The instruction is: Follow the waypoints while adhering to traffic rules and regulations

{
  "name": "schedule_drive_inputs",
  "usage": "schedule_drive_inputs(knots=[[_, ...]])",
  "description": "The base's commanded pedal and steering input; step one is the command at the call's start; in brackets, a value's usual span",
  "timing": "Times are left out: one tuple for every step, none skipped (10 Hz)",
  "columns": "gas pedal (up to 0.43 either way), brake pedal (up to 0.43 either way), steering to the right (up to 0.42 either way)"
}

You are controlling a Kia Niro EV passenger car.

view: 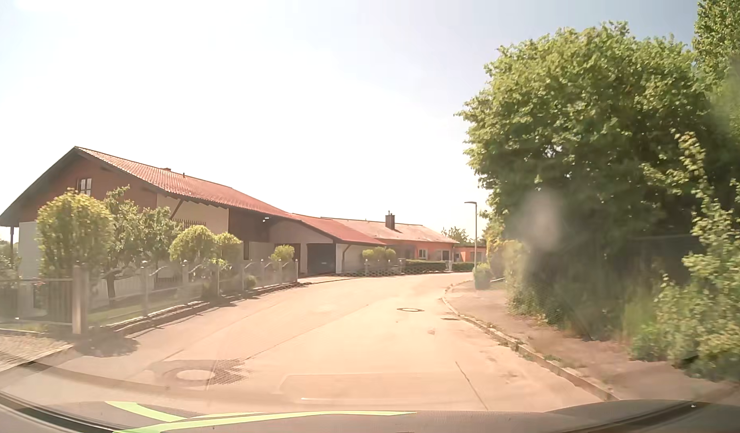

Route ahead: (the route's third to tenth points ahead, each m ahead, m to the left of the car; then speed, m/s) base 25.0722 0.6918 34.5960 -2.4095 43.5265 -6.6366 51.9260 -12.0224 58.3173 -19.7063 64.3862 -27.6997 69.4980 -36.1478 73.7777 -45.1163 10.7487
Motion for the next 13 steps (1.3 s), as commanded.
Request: schedule_drive_inputs(knots=[[0.02, 0.0, -0.004], [0.02, 0.0, -0.003], [0.02, 0.0, -0.002], [0.047, 0.0, 0.001], [0.059, 0.0, 0.007], [0.059, 0.0, 0.017], [0.059, 0.0, 0.022], [0.059, 0.0, 0.027], [0.059, 0.0, 0.03], [0.059, 0.0, 0.035], [0.059, 0.0, 0.039], [0.059, 0.0, 0.044], [0.059, 0.0, 0.048]])
